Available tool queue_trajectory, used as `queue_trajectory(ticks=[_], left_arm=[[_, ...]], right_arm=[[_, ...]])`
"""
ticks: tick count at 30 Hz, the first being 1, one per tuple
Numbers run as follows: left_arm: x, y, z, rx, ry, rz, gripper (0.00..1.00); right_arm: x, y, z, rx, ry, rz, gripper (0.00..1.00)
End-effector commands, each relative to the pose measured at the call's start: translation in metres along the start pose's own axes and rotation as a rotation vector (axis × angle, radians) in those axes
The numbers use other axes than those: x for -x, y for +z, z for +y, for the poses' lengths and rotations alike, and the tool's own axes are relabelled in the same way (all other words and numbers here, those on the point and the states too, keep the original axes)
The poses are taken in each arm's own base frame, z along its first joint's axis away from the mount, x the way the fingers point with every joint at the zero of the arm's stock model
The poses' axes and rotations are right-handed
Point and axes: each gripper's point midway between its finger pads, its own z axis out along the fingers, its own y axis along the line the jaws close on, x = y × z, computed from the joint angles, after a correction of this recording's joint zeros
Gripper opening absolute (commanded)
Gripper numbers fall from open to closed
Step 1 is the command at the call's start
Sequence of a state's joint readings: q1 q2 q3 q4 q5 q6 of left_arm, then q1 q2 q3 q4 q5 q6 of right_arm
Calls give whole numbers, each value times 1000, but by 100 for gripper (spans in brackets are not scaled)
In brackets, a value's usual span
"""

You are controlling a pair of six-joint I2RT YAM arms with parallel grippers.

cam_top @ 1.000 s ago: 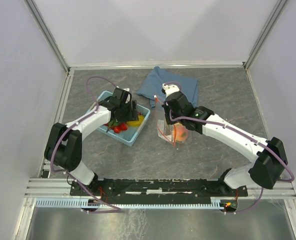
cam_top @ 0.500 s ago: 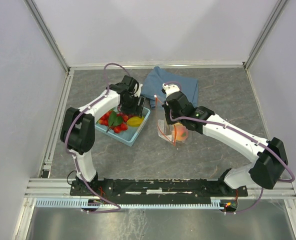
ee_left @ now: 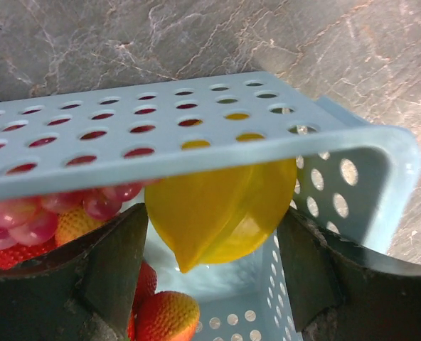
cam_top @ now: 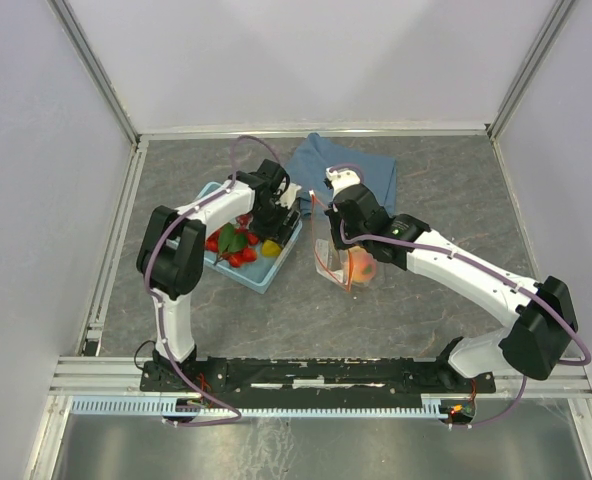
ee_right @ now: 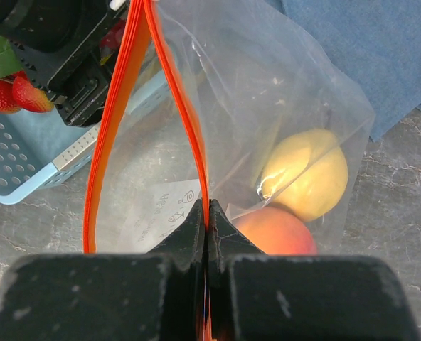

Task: Place the food in the zip-top bag and seal the zipper
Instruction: Pick up the fake fruit from the bin.

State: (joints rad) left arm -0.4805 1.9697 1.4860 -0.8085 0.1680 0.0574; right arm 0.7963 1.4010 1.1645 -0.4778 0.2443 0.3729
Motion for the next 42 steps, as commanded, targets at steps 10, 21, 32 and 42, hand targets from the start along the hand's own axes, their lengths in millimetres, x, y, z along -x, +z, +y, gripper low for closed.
queue_trajectory(ticks=[10, 21, 32, 42], left_arm=[[20, 26, 3, 28, -32, -58, 79], [28, 43, 11, 70, -126, -173, 77], [28, 27, 17, 130, -242, -272, 48], [25, -11, 17, 158, -354, -420, 34]], right_arm=[[14, -4, 4, 22, 18, -58, 2], [10, 0, 6, 26, 13, -39, 2], [12, -4, 4, 21, 3, -37, 2], [16, -4, 6, 24, 4, -38, 2]])
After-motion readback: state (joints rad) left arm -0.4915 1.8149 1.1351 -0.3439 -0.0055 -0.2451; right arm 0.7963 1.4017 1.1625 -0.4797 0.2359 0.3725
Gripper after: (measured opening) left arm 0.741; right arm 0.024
